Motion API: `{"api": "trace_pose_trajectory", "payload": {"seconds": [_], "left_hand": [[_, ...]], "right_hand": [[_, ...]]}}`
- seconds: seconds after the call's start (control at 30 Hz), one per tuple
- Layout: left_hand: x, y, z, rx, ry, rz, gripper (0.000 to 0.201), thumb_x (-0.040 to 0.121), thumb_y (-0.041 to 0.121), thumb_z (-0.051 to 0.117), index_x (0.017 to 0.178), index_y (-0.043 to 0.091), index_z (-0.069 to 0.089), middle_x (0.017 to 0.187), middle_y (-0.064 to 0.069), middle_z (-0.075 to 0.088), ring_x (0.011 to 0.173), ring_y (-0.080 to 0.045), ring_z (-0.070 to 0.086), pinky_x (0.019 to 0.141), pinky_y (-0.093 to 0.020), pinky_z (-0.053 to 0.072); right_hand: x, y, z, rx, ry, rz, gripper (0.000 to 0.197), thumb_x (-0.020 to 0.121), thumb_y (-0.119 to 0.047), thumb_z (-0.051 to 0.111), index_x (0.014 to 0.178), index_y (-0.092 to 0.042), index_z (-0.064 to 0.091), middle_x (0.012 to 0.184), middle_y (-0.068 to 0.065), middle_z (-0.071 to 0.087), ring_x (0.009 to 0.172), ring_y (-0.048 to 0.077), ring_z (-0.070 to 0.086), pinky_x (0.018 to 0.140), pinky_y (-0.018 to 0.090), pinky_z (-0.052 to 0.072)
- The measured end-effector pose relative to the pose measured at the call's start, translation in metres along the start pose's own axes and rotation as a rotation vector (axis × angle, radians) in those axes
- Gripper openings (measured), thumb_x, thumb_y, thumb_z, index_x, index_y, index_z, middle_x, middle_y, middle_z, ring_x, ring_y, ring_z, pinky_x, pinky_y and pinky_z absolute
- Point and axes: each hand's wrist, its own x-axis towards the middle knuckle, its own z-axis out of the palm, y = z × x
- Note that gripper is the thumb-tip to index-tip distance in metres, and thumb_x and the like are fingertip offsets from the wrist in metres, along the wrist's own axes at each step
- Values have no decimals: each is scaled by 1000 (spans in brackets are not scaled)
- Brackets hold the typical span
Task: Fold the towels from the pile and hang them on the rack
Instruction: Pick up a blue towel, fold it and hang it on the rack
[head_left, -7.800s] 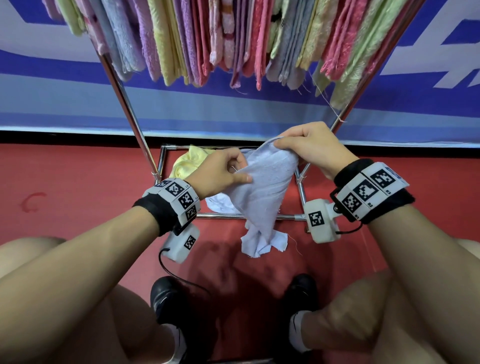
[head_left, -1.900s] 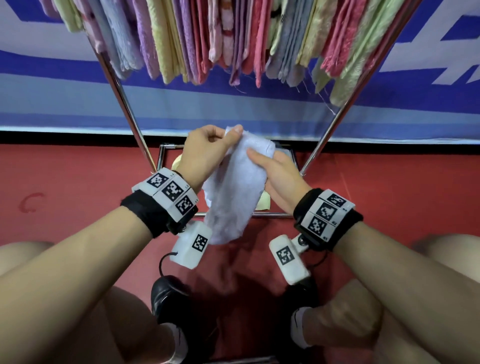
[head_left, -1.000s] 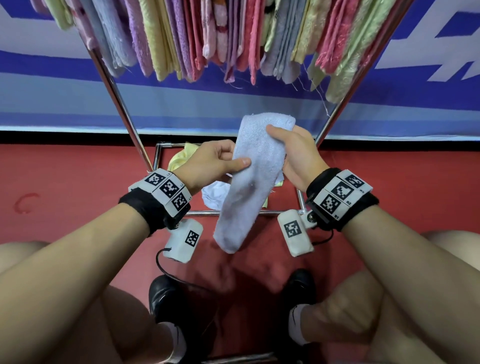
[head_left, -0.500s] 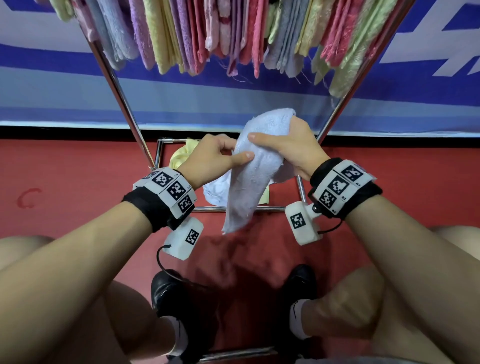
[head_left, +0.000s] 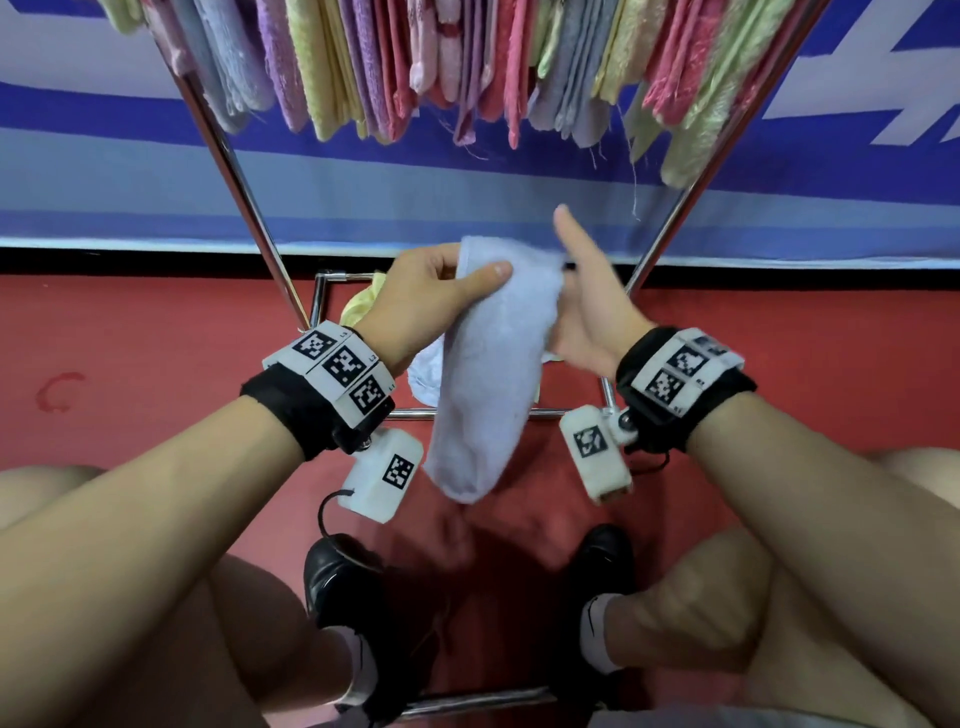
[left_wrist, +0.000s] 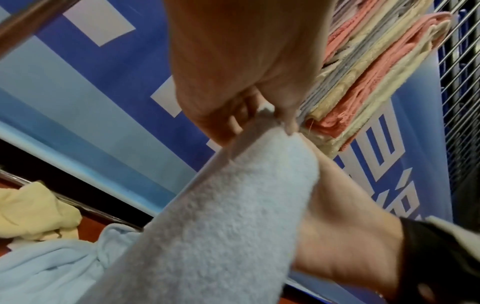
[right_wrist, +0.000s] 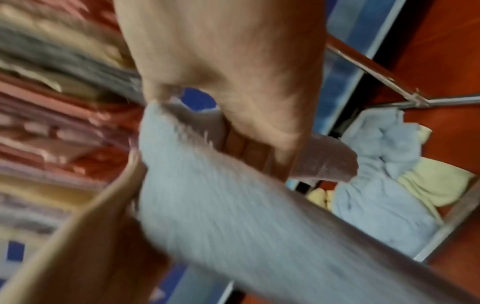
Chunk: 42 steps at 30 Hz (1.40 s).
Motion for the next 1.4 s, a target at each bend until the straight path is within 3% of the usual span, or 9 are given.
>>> {"api": "trace_pose_trajectory", "payload": {"seconds": [0.13, 0.27, 0.4, 0.53, 0.67, 0.77, 0.87, 1.03, 1.4], "left_hand": [[9, -10, -14, 308, 163, 58, 33, 84, 46, 70, 87, 14, 76, 84, -3, 77, 78, -17, 71, 76, -43, 59], [13, -5, -21, 265, -55, -60, 36, 81, 42, 73, 98, 10, 75, 97, -16, 75, 93, -32, 72, 86, -50, 59], [13, -6, -24, 168, -44, -118, 57, 76, 37, 80, 98, -12, 61, 83, -18, 59, 72, -25, 58, 56, -30, 53], [7, 5, -20, 282, 24, -148, 46, 91, 44, 70, 72, 6, 52, 52, -10, 46, 36, -19, 43, 36, -19, 34], [8, 19, -24, 555, 178, 19, 51, 94, 62, 50, 75, 15, 52, 62, 5, 55, 59, -16, 54, 62, -32, 48], [3, 38, -15, 280, -79, 177, 34, 102, 43, 50, 107, 14, 68, 108, 3, 70, 102, -8, 64, 98, -31, 49], [-6, 75, 4, -45, -300, 110, 47, 102, 42, 47, 124, 4, 67, 122, -12, 70, 117, -22, 65, 100, -33, 51], [-4, 153, 23, -140, -439, 74, 54, 93, 41, 61, 133, 4, 62, 130, -23, 63, 121, -37, 61, 104, -49, 45], [-10, 367, 27, -8, -141, 438, 26, 91, 28, 69, 96, 3, 66, 86, -15, 65, 77, -23, 58, 73, -32, 45]], "right_hand": [[5, 46, 3, -316, 23, -17, 42, 97, -30, 68, 129, -3, 67, 123, 14, 73, 119, 27, 69, 111, 54, 47], [13, 44, -1, -245, 108, -149, 35, 102, -26, 63, 128, -2, 67, 122, 15, 73, 117, 27, 70, 108, 50, 51], [20, 44, 3, -208, 203, -168, 37, 105, -27, 57, 128, 1, 64, 123, 20, 71, 117, 33, 69, 107, 52, 51], [19, 33, 11, -208, 254, -148, 36, 106, -27, 54, 128, 0, 63, 123, 18, 72, 114, 30, 70, 105, 47, 53], [3, -9, 21, -351, 142, -104, 50, 91, -27, 69, 127, 7, 62, 124, 27, 69, 117, 39, 68, 110, 55, 47], [-29, -45, 24, -486, -71, -67, 38, 97, -16, 61, 127, 8, 62, 125, 27, 69, 116, 34, 69, 108, 45, 51], [-64, -92, 28, -635, -250, -60, 22, 101, -6, 50, 110, 0, 68, 99, 10, 78, 89, 16, 74, 79, 25, 57], [-121, -184, 20, -789, -232, -120, 29, 99, -6, 50, 99, -9, 79, 101, 9, 79, 92, 19, 76, 81, 28, 57], [-202, -320, 26, -792, 40, -547, 38, 90, -30, 71, 107, 4, 73, 96, 9, 78, 84, 15, 73, 72, 22, 53]]}}
